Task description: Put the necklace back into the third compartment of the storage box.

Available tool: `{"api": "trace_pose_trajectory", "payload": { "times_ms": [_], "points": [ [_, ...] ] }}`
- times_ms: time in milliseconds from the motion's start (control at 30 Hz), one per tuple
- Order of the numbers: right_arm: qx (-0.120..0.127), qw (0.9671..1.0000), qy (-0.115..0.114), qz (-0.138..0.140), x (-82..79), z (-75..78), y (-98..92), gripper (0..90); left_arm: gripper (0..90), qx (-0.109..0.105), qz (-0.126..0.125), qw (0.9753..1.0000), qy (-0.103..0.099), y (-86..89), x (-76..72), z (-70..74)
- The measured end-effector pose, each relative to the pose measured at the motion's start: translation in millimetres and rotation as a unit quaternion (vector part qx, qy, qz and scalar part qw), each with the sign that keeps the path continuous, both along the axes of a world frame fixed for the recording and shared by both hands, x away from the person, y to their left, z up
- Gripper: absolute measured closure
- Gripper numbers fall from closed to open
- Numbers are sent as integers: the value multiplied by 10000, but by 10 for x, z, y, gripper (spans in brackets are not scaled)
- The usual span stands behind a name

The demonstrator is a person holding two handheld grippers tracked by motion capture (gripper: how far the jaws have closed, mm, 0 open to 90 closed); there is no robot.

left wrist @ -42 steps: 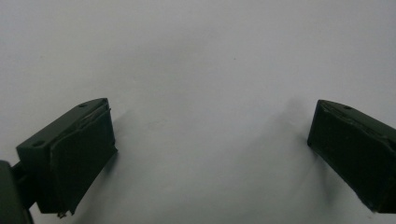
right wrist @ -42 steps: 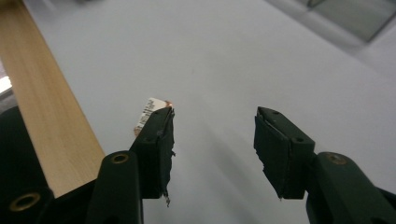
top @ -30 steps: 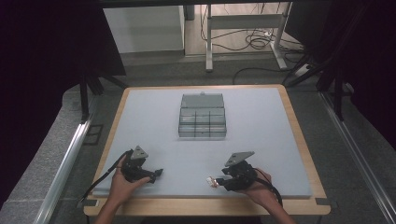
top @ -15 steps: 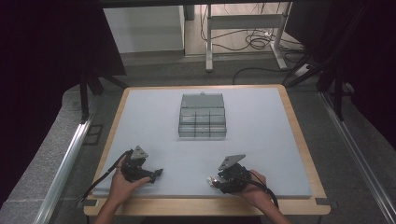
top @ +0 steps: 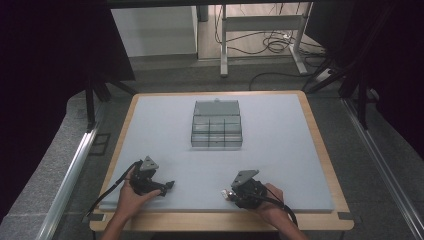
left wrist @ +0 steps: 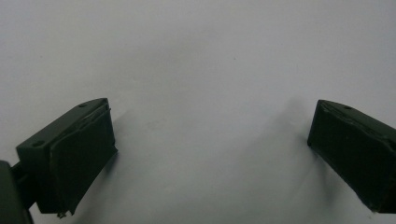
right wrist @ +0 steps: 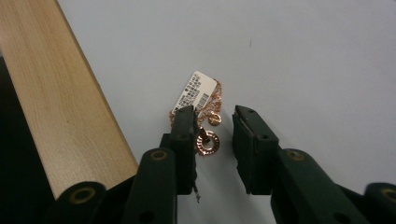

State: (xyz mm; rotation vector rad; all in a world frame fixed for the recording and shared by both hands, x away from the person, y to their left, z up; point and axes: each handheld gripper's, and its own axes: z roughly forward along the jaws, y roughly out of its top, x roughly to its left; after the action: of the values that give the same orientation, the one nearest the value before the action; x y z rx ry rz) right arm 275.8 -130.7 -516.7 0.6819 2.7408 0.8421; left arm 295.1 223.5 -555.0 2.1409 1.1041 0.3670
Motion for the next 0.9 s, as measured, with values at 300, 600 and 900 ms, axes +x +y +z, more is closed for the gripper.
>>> {"api": "trace_pose_trajectory", "payload": {
  "times_ms": [300, 600, 900],
  "points": [
    [78, 9996, 265, -114, 55, 10, -10, 778, 3, -3, 0, 10000, -1, 0, 0, 0],
    [147, 9992, 346, -161, 69, 13, -21, 778, 4, -4, -2, 10000, 3, 1, 1, 0],
    [206, 9991, 341, -163, 71, 26, -29, 778, 3, -4, -3, 10000, 4, 1, 1, 0]
  ]
}}
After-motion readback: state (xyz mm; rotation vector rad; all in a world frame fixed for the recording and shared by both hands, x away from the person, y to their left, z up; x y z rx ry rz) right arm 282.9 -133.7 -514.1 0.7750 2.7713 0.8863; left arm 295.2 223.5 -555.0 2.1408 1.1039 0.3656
